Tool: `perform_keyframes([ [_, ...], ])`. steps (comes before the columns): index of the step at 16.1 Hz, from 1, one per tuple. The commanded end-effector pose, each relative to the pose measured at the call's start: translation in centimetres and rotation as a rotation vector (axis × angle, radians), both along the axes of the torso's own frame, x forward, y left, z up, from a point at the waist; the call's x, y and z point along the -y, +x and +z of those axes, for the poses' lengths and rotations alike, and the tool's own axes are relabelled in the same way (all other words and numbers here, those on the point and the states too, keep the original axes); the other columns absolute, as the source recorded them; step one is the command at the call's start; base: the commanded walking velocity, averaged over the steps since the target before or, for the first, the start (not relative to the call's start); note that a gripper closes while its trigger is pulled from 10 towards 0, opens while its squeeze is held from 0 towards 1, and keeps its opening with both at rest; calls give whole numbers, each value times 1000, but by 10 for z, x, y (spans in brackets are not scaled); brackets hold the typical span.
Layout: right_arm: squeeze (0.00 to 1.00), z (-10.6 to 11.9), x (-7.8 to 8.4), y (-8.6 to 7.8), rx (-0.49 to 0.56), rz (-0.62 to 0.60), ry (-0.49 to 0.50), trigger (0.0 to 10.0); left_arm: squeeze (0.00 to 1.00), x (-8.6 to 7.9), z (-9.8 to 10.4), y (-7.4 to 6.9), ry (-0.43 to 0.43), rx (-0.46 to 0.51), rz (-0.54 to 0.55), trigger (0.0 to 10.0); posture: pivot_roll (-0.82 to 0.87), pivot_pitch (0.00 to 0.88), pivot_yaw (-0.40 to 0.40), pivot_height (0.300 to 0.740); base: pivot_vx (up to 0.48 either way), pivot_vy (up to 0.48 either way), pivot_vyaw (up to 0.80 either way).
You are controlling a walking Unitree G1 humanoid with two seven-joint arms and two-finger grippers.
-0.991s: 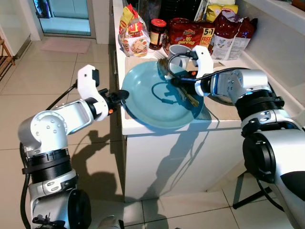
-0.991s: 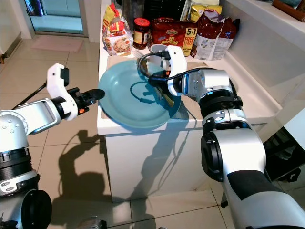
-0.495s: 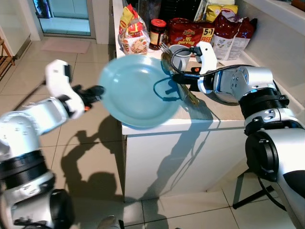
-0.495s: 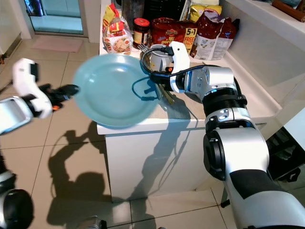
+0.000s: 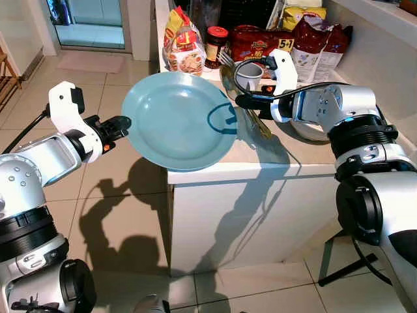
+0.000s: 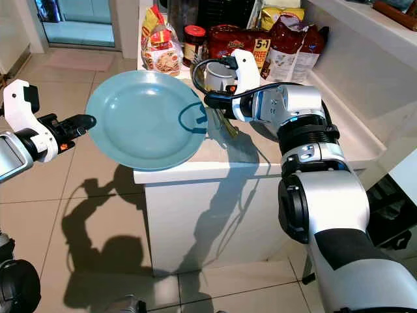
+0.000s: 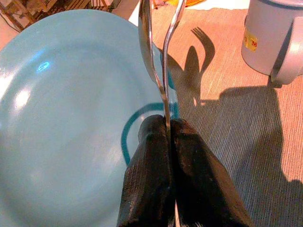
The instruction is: Setting the table
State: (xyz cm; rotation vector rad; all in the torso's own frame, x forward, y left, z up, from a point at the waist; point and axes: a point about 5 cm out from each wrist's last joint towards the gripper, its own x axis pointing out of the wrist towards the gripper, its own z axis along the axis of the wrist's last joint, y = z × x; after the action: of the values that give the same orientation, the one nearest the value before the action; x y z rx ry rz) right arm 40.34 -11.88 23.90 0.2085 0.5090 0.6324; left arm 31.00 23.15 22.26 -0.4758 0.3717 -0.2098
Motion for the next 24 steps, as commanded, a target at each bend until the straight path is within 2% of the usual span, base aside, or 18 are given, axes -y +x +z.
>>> perform_keyframes([
  [1,0,15,4,2,52,-9,13,0,0,0,-6,0,21,-38,12,0,53,0,-95,740,0,0,0],
  [8,0,15,4,2,52,-9,13,0,0,0,-6,0,21,-38,12,0,53,0,-95,740,0,0,0],
  [10,0,-8,-8,8,77,-75,-59,0,0,-31,32,-6,24,110,130,0,82,6,-91,740,0,0,0],
  [16,0,-6,-6,9,93,-93,-58,0,0,-33,44,-3,9,152,141,0,83,0,-84,740,0,0,0],
  [19,0,-17,-6,10,95,-110,-94,0,0,-52,55,-8,56,193,232,0,96,7,-94,740,0,0,0],
  [21,0,-28,-5,10,103,-143,-131,0,0,-69,66,-17,126,224,298,0,110,20,-101,740,0,0,0],
  [22,0,-34,-8,9,112,-139,-142,549,0,-77,74,-24,138,248,321,0,128,35,-106,740,0,0,0],
  [23,0,-36,-11,9,123,-132,-150,4902,0,-81,80,-27,144,262,329,0,131,37,-108,740,0,0,0],
  [24,0,-39,-15,8,138,-117,-159,8392,0,-85,87,-33,155,284,337,0,141,49,-111,740,0,0,0],
])
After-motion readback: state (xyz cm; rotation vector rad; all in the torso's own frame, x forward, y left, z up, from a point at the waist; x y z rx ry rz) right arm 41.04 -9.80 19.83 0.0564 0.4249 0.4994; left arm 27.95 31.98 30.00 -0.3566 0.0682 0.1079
